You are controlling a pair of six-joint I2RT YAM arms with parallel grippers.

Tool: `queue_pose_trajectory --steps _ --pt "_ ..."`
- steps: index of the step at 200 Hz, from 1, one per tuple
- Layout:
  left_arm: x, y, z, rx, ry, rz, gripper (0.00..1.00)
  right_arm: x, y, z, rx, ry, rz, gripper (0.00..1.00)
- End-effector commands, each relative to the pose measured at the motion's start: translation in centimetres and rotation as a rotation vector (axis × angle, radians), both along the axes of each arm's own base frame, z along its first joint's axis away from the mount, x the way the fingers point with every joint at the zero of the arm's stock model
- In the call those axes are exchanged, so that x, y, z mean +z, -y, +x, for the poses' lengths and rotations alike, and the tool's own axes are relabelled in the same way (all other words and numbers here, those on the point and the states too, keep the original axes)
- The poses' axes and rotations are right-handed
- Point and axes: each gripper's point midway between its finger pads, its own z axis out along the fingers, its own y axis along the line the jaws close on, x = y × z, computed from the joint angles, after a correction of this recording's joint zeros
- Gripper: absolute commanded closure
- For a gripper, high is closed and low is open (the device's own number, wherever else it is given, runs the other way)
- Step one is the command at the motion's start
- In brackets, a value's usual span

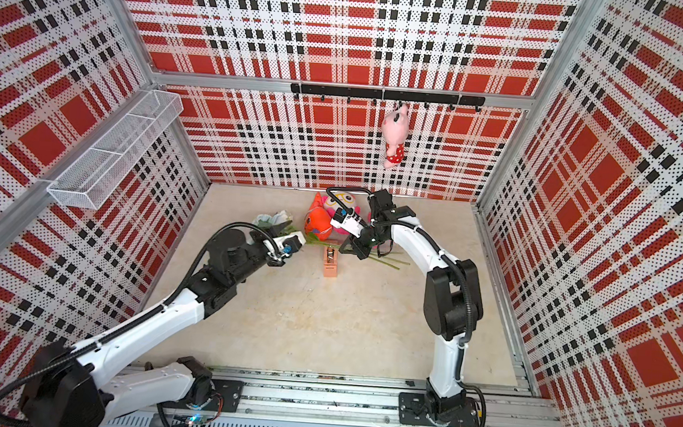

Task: Wrap bouquets with tape
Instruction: Wrap the tape around the bouquet.

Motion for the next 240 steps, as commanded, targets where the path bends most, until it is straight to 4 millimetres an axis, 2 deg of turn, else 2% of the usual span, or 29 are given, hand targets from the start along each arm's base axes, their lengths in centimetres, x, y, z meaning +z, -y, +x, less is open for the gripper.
queue_pose_trajectory --steps 1,15,26,44,61,75,99,140,191,206,220,240 --pt "3.1 -0.1 -1.7 -0.140 0.022 -0.158 0.45 5.4 -1.6 1.1 0.038 0.355 0.111 1.00" --pt "3.6 -0.5 -2.0 -0.172 0.011 -0.176 0.40 6.4 -1.9 0.5 0.072 0.508 0.137 1.00" --pt "3.0 -0.1 -2.2 -0.213 -0.029 -0.151 0.35 7.1 -2.1 0.1 0.088 0.643 0.156 1.00" --pt "0.0 1.9 -3.1 -0.348 -0.154 -0.035 0.35 6.8 -2.8 -1.7 0.150 0.826 0.144 1.00" --pt "-2.6 3.3 -3.3 -0.410 -0.263 0.021 0.36 6.5 -2.8 -1.6 0.107 0.968 0.079 1.00" --pt "-4.0 4.0 -3.2 -0.435 -0.317 0.056 0.36 6.5 -2.8 -1.6 0.098 1.061 0.036 1.00" --pt "-5.5 5.0 -3.3 -0.466 -0.379 0.106 0.35 6.0 -2.9 -2.7 0.134 1.192 -0.012 1.00" --pt "-8.7 6.0 -5.3 -0.596 -0.503 0.196 0.33 6.0 -2.8 -3.9 0.117 1.379 -0.095 1.00" --pt "-11.7 6.4 -4.0 -0.584 -0.632 0.225 0.29 5.4 -2.7 -6.1 0.113 1.547 -0.194 1.00" --pt "-13.0 6.5 -3.6 -0.584 -0.680 0.255 0.33 5.1 -2.6 -6.5 0.112 1.595 -0.214 1.00" --pt "-14.2 6.2 -4.0 -0.605 -0.747 0.291 0.42 5.6 -2.4 -6.8 0.081 1.639 -0.200 1.00" --pt "-14.8 6.0 -4.3 -0.641 -0.809 0.308 0.54 5.1 -2.2 -7.1 0.079 1.666 -0.213 1.00"
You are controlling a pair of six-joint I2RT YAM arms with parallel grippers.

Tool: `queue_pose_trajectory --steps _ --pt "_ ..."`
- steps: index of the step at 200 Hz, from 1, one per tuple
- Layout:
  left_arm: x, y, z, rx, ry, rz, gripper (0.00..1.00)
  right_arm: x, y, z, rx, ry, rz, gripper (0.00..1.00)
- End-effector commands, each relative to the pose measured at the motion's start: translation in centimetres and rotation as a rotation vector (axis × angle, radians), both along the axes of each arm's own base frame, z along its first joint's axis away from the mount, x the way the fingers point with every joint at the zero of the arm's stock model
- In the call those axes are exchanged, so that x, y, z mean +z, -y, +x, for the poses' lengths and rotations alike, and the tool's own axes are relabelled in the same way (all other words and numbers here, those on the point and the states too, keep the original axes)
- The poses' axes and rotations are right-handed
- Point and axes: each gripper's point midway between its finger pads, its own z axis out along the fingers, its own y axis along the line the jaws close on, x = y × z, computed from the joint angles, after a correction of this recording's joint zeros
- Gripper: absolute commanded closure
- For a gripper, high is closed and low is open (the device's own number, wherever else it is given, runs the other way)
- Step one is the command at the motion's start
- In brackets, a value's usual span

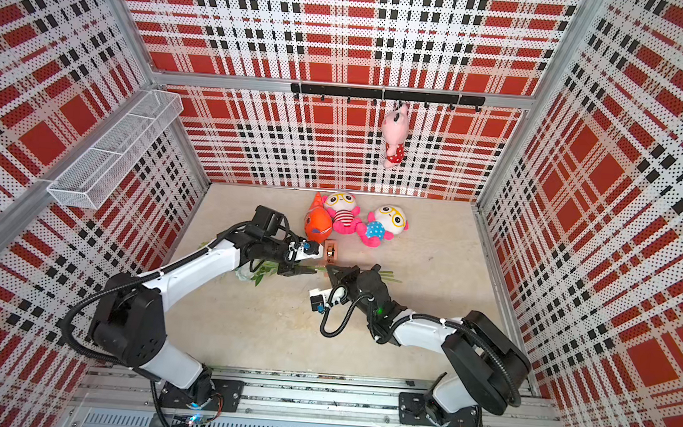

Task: Wrap bouquets with tape
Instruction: Wrap the tape around the bouquet.

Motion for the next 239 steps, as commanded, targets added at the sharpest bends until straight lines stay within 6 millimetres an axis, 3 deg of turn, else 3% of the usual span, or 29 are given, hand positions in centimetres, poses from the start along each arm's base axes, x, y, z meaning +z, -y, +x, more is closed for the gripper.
queue_pose_trajectory --steps 1,29,49,70,85,106,119,134,155,169,189,214,239 --pt "-1.3 -0.5 -2.5 -0.121 -0.104 0.045 0.55 4.1 0.2 0.2 -0.031 0.180 0.087 1.00" --pt "-2.5 -0.7 -2.5 -0.101 -0.159 0.077 0.61 2.9 0.3 -0.4 -0.056 0.193 0.063 1.00" --pt "-3.3 -0.9 -3.0 -0.107 -0.179 0.099 0.73 3.0 0.4 -0.8 -0.074 0.196 0.096 0.99" --pt "-3.3 -0.7 -3.0 -0.078 -0.162 0.090 0.90 1.5 0.4 -1.2 -0.082 0.123 0.075 0.91" --pt "-3.6 -0.3 -3.0 -0.040 -0.137 0.100 1.00 0.4 0.1 -1.7 -0.078 0.031 0.083 0.77" --pt "-4.1 -0.2 -3.2 0.031 -0.098 0.100 1.00 -0.7 0.3 -2.2 -0.110 -0.158 0.135 0.47" --pt "-4.4 -0.2 -3.5 0.061 -0.075 0.093 1.00 -0.4 0.5 -2.8 -0.126 -0.264 0.202 0.37" --pt "-4.4 -0.2 -3.6 0.104 -0.036 0.077 1.00 -0.7 0.6 -4.9 -0.091 -0.447 0.235 0.23" --pt "-4.1 -0.3 -4.0 0.137 0.006 0.076 1.00 0.7 2.2 -6.9 -0.115 -0.625 0.390 0.00" --pt "-4.2 -0.2 -4.6 0.146 0.029 0.080 1.00 1.9 3.4 -8.2 -0.109 -0.738 0.494 0.00" --pt "-5.0 0.1 -5.3 0.142 0.027 0.093 1.00 5.1 5.4 -8.7 -0.106 -0.848 0.709 0.00" --pt "-6.7 0.2 -5.9 0.137 -0.021 0.141 1.00 9.8 9.4 -5.5 -0.259 -0.975 1.091 0.00" --pt "-7.8 0.3 -6.4 0.128 -0.052 0.171 1.00 11.1 12.3 -1.4 -0.544 -1.143 1.335 0.00"
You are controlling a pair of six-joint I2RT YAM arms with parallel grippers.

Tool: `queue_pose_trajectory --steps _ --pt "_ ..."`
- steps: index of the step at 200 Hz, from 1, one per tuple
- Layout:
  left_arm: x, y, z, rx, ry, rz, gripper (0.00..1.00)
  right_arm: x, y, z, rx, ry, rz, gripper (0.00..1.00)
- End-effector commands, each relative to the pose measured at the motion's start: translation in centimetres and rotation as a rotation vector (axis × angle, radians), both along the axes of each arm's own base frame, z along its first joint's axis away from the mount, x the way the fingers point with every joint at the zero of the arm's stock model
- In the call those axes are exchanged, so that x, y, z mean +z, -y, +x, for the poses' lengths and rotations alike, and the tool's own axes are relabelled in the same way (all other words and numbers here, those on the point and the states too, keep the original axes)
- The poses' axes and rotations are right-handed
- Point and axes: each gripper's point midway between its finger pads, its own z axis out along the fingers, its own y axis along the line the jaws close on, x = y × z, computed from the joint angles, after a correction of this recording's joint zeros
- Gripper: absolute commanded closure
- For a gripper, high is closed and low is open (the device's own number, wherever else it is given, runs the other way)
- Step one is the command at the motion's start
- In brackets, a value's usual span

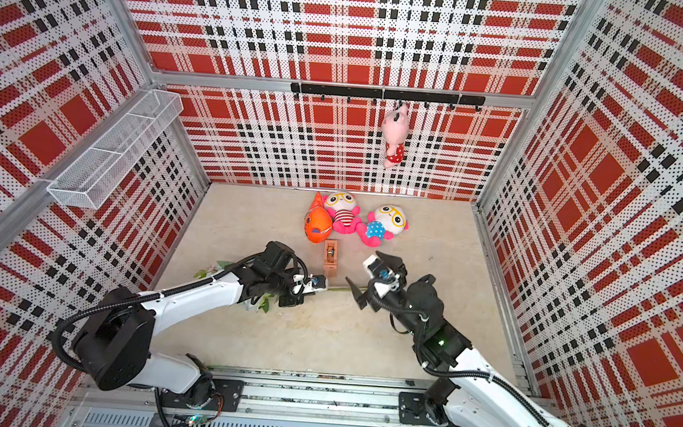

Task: Wrap bouquets with tape
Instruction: Wrap the tape around the bouquet, then tear off the tape using the Tape Cutter.

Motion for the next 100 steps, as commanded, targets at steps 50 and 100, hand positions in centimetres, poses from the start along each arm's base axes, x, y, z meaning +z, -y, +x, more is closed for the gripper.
queue_pose_trajectory --steps 50,100 --pt "-2.7 0.0 -0.4 0.011 -0.072 0.069 1.00 -3.6 -2.9 8.3 -0.120 -0.762 0.480 0.02" --pt "-4.4 -0.3 -0.3 0.033 -0.116 0.114 1.00 -12.1 -7.4 8.4 -0.018 -1.022 0.534 0.18"
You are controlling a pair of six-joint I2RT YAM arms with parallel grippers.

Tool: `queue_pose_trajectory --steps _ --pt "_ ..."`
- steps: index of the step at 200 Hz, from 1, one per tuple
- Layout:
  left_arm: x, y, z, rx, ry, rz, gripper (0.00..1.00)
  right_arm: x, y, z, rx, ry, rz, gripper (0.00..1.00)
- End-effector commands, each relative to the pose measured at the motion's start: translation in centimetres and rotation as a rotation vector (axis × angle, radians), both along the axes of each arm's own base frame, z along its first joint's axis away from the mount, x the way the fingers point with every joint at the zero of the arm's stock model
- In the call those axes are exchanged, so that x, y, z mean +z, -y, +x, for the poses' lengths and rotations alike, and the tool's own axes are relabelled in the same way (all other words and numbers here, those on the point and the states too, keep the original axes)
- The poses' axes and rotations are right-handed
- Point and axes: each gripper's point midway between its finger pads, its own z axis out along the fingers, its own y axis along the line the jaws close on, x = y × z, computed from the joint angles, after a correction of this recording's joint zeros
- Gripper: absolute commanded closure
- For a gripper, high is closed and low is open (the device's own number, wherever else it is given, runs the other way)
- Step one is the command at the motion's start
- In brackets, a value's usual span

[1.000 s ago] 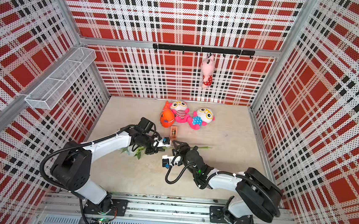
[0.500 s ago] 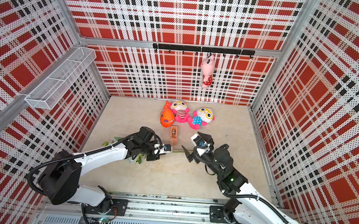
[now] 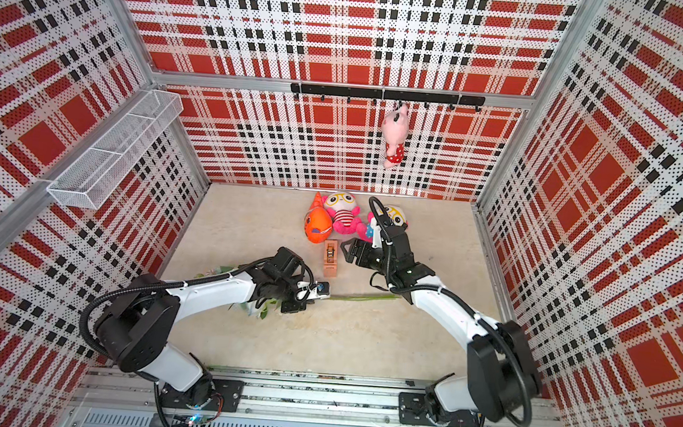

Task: Wrap bouquets with tape
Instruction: Tear off the tape using the Tape Cutter.

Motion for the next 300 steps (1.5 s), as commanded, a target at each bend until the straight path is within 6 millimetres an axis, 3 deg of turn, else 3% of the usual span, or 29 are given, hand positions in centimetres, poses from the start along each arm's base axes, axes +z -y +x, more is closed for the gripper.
queue_pose_trajectory --steps 1,50,89,132,204,260,300 --pt "-0.2 0.2 0.2 0.009 -0.018 0.016 1.00 -1.2 -2.6 -1.1 0.065 -0.094 0.147 0.18" --pt "0.0 0.2 0.4 0.010 -0.010 0.016 1.00 -5.8 -5.4 -1.7 0.159 -0.184 0.198 0.30" --pt "0.3 0.4 0.3 0.002 -0.003 0.005 1.00 -9.1 -5.3 -1.2 0.123 -0.248 0.162 0.32" --pt "0.3 0.3 0.3 0.004 -0.005 0.007 1.00 -9.2 -6.7 -0.4 0.148 -0.242 0.243 0.50" --pt "0.8 0.4 0.6 0.012 0.010 -0.001 1.00 -11.0 -7.0 0.5 0.127 -0.270 0.243 0.75" --pt "0.5 0.3 0.9 0.030 0.006 0.011 1.00 -13.0 -6.6 0.2 0.095 -0.320 0.236 0.99" --pt "0.9 0.2 1.1 0.040 0.022 0.008 1.00 -14.6 -5.9 -0.6 0.060 -0.364 0.231 1.00"
